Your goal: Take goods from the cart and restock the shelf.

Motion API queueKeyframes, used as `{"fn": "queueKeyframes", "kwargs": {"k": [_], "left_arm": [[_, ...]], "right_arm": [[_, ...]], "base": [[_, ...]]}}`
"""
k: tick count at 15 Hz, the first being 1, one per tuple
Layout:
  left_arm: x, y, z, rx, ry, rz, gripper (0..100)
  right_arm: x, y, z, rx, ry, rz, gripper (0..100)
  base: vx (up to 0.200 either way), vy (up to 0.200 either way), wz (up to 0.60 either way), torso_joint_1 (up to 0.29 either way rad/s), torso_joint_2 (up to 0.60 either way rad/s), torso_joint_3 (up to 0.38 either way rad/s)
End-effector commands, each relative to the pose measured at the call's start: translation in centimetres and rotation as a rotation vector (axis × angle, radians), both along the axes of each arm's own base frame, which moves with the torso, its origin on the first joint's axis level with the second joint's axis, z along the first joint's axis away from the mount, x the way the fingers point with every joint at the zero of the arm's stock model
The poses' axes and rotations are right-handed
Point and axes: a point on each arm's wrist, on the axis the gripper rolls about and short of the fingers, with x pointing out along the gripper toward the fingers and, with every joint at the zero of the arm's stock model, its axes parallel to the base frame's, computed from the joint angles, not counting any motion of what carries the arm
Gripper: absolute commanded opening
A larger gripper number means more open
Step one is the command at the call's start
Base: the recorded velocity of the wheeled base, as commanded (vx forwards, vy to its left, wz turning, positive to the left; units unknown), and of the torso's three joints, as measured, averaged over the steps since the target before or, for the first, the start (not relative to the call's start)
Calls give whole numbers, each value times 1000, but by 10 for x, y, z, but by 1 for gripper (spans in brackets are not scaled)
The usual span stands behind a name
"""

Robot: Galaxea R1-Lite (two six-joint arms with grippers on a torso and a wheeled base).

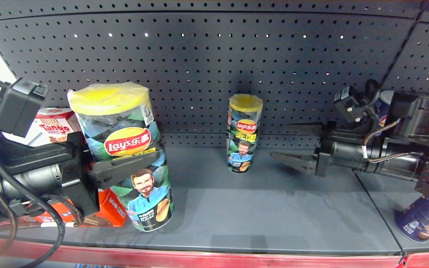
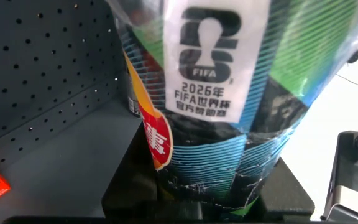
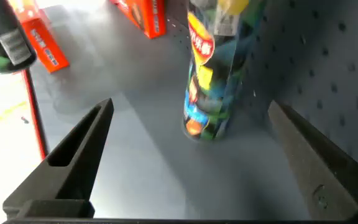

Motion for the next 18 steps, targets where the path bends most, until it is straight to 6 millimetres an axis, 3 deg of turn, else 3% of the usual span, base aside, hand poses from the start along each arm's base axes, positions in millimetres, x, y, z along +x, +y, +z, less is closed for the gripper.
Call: {"fn": "queueKeyframes", "kwargs": {"k": [1,9,14,18], "left_arm": [[0,0,0,0,1,-4,0],[2,-1,0,-9,16,-20,0],[1,-2,-1,-10,19,-29,0],[2,-1,-1,-9,25,-24,0]], "right_arm": [[33,-4,-9,9,-12,56,100],[74,14,-20,28,-54,180,100],[96,27,-38,24,-34,209,100],[110,51,-58,26,-35,269,100]], "base": [[0,0,0,0,0,0],[0,0,0,0,0,0],[0,0,0,0,0,0],[0,0,0,0,0,0]]}}
